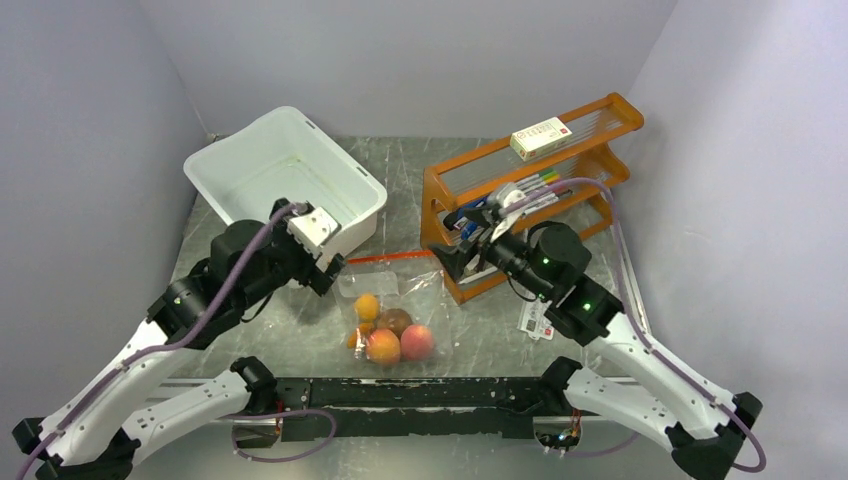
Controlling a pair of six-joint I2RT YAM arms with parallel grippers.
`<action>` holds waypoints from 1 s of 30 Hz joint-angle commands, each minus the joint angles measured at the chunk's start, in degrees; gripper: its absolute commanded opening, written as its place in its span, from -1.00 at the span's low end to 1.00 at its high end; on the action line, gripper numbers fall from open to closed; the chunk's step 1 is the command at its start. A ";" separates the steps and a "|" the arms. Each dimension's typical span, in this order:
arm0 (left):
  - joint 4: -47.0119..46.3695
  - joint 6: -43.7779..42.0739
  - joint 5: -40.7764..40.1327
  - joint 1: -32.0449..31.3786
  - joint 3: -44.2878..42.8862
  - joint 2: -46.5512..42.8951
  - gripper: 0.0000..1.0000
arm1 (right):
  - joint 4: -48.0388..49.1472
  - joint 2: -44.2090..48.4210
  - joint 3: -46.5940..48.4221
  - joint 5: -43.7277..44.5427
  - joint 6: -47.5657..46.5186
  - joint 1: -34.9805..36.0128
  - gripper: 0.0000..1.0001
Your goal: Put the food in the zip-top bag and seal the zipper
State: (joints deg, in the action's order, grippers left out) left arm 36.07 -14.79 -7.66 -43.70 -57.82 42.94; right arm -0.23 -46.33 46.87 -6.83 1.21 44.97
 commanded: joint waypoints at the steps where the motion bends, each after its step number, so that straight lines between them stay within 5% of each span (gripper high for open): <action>1: -1.45 18.43 -4.22 0.20 -5.67 0.39 0.98 | -13.10 3.05 5.16 16.91 13.20 -0.11 1.00; 10: 1.30 39.83 -7.41 0.20 -8.74 -2.96 0.98 | -34.77 3.59 17.14 32.53 30.14 -0.15 1.00; 30: -1.73 41.19 -7.26 0.20 -1.98 -9.35 0.98 | -39.70 6.44 18.55 34.69 36.12 -0.09 0.99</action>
State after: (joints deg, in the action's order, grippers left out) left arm 36.18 25.26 -14.39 -43.70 -60.90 34.20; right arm -38.46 -39.75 64.84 26.59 35.44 44.97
